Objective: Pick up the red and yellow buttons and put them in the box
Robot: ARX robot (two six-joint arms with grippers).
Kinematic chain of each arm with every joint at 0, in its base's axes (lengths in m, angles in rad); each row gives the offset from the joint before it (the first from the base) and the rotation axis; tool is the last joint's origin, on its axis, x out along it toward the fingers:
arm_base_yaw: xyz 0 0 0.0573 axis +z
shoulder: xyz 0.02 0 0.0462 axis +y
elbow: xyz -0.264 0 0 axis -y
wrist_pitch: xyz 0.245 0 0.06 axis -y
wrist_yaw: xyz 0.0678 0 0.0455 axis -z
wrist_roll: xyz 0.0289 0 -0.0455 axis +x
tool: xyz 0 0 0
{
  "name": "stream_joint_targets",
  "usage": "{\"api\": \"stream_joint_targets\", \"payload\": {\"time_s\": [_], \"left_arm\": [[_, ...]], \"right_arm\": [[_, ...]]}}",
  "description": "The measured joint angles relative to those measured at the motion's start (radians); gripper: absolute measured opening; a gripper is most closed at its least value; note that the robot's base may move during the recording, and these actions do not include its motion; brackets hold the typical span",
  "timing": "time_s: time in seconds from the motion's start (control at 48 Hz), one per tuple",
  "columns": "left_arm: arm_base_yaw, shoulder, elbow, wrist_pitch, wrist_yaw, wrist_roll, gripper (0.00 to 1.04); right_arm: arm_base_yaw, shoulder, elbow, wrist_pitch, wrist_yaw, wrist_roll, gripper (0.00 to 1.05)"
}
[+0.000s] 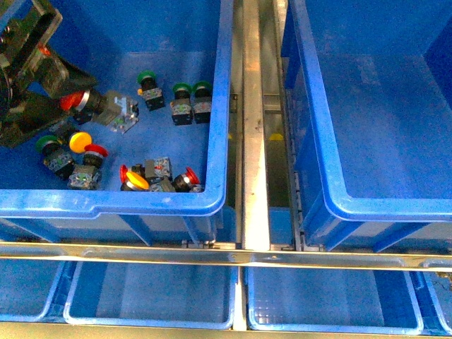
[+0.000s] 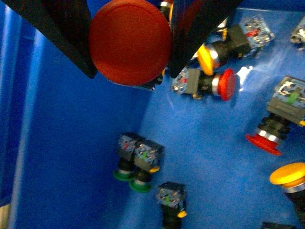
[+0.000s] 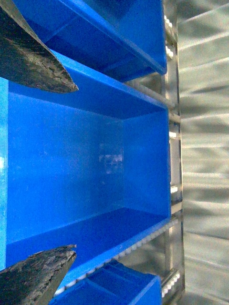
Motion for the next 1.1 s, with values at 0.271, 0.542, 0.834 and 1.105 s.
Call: {"api": "stream_joint_targets", "payload": {"time_s": [0.271,0.542,0.834,1.105], "left_arm": [[-0.082,-0.011,0.084,-0.002,0.003,-0.155,0.36],[-0.185,-0.025,0.16,-0.032,0.004,-0.238,0.36],[-0.271,-0.041,0.205,-0.029,0.034,-0.289,0.36],[-0.36,0.053,0.357,0.011,0.052,-0.33,0.36]], "right_arm": [[0.0,0.0,0.0,0.0,0.0,0.0,0.97],[0.0,0.0,0.0,0.0,0.0,0.0,0.97],[0.0,0.0,0.0,0.0,0.0,0.0,0.97],[0.0,0.0,0.0,0.0,0.0,0.0,0.97]]}}
